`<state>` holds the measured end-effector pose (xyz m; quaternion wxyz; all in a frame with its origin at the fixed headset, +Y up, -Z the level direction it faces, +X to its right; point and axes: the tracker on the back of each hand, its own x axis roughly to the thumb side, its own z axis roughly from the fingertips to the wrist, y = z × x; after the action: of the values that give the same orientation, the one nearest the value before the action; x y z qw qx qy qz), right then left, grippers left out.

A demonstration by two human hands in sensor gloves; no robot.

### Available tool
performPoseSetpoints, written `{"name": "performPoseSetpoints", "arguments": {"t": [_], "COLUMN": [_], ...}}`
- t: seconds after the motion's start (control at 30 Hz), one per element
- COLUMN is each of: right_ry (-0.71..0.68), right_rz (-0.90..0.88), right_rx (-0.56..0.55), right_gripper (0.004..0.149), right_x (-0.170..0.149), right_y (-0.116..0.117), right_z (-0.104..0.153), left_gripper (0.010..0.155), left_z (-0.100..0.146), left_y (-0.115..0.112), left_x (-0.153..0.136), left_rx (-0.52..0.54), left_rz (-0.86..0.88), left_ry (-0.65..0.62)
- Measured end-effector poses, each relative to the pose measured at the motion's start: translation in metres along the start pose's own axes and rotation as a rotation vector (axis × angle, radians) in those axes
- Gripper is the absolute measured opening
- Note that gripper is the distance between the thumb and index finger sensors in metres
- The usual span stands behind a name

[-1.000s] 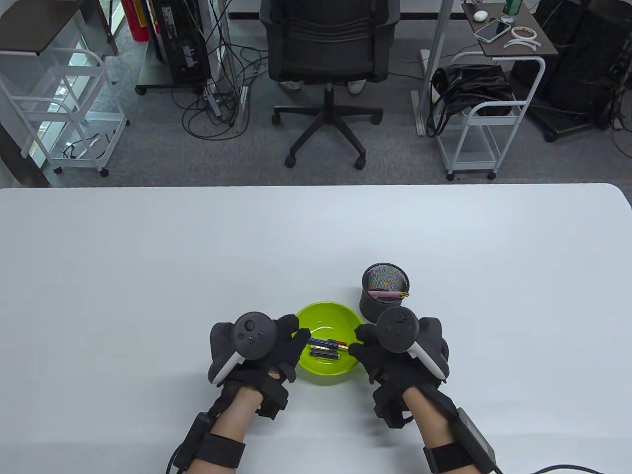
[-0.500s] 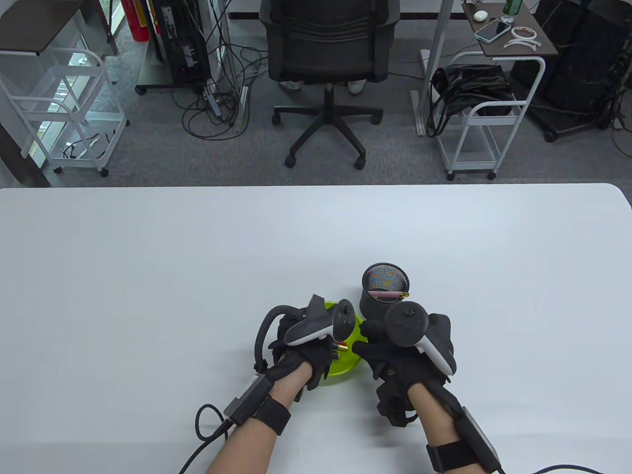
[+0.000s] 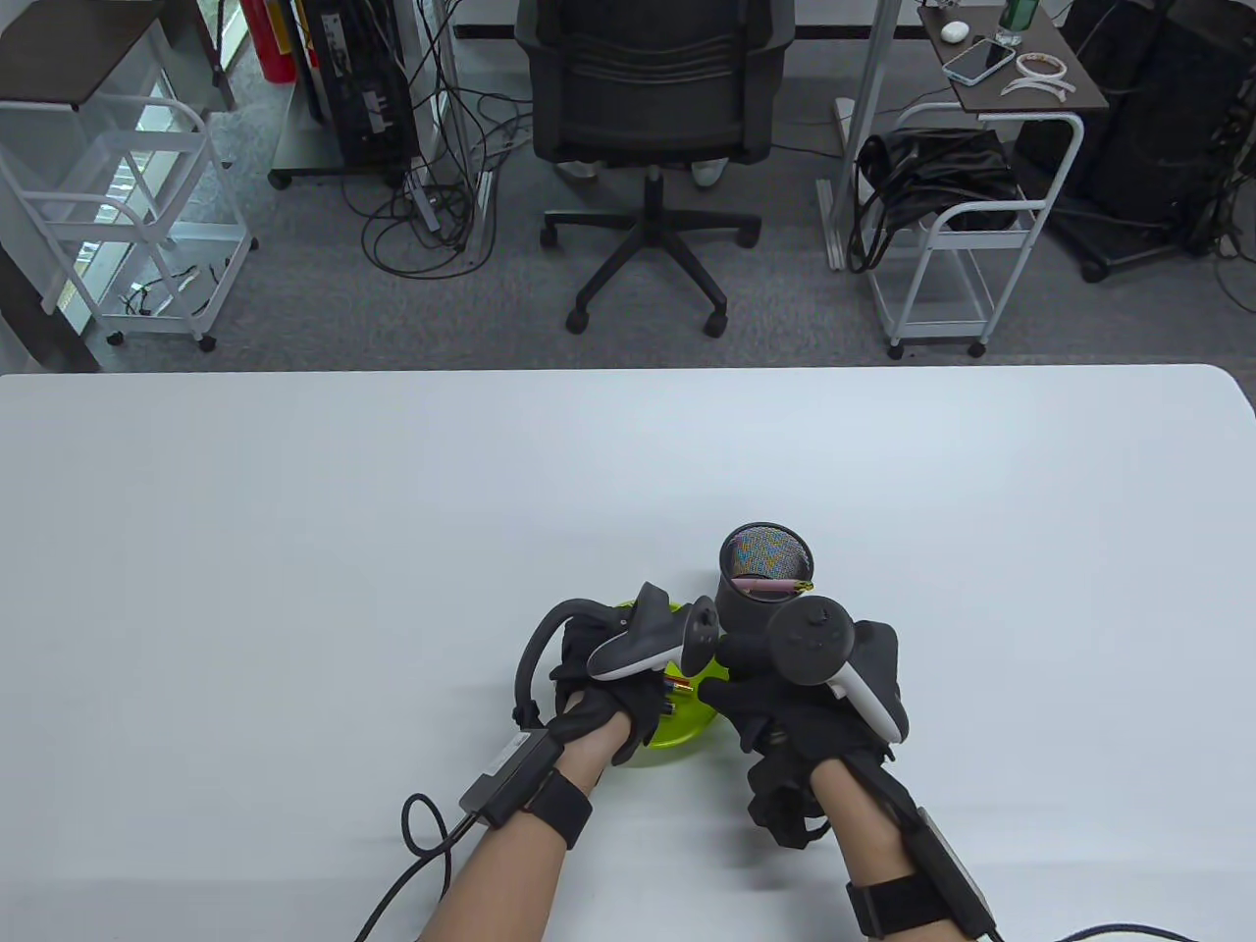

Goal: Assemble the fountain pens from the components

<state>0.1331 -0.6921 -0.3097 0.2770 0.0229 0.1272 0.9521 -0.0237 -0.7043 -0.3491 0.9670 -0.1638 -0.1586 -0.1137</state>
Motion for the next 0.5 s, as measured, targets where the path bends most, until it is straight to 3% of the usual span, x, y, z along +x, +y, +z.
{"name": "performPoseSetpoints", "arguments": {"t": [0.5], "right_ry": [0.004], "right_rz": [-0.021], "right_rx": [0.016], "right_gripper": [0.063], "right_x": [-0.001], "right_y": [-0.0005], "right_z": [-0.0001], "left_gripper": [0.044], "left_z": [-0.004], "left_y": [-0.004], "left_x": [0.0054], "left_rx": [0.027], "left_rz": [-0.083], "left_ry": [-0.009]}}
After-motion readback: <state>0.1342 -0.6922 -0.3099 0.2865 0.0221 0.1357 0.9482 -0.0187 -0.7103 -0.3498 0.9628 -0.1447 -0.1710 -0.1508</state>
